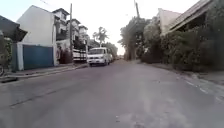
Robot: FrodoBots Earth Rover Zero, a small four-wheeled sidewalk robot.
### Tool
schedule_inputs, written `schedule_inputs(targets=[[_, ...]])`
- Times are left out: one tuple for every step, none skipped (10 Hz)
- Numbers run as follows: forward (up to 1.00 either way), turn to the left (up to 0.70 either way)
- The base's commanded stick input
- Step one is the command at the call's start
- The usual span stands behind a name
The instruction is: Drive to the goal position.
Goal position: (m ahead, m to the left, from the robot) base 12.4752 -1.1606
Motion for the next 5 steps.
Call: schedule_inputs(targets=[[0.85, -0.34], [0.85, -0.34], [0.85, -0.34], [0.85, -0.16], [0.85, 0.00]])
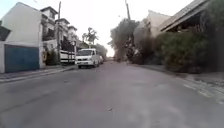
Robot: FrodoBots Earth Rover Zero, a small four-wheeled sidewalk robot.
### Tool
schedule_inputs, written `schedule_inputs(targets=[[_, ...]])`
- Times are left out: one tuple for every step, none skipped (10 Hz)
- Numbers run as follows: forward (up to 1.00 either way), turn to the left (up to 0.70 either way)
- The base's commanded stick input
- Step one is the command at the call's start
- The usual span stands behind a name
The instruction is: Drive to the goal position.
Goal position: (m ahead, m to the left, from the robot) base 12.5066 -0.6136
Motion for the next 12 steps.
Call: schedule_inputs(targets=[[0.85, 0.00], [0.85, 0.00], [0.85, 0.00], [0.85, 0.00], [0.85, 0.00], [0.85, 0.00], [0.85, 0.00], [0.85, 0.00], [0.85, 0.00], [0.85, 0.00], [0.85, 0.00], [0.85, 0.00]])
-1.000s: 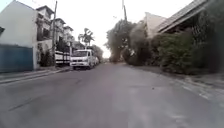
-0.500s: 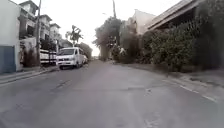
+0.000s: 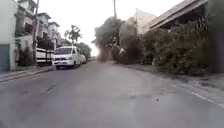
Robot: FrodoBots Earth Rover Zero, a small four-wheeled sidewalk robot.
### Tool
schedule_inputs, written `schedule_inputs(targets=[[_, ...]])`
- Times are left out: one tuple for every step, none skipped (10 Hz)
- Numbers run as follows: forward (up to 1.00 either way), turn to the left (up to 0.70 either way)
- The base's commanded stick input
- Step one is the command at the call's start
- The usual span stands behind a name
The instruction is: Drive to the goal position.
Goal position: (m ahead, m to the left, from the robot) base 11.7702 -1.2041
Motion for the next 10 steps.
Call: schedule_inputs(targets=[[0.85, 0.00], [0.85, 0.00], [0.85, 0.00], [0.85, 0.00], [0.85, 0.00], [0.85, 0.00], [0.85, 0.00], [0.85, 0.00], [0.85, 0.00], [0.85, 0.00]])
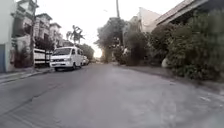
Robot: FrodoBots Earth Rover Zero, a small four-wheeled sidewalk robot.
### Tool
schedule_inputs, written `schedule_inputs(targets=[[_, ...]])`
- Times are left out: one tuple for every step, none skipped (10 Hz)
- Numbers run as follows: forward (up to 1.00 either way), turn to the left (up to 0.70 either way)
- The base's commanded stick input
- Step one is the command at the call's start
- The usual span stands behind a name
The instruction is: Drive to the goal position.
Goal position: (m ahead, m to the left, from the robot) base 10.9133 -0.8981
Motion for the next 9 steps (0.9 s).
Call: schedule_inputs(targets=[[0.85, -0.28], [0.85, -0.34], [0.85, -0.34], [0.85, -0.34], [0.85, -0.34], [0.85, -0.34], [0.85, -0.34], [0.85, -0.34], [0.85, -0.34]])
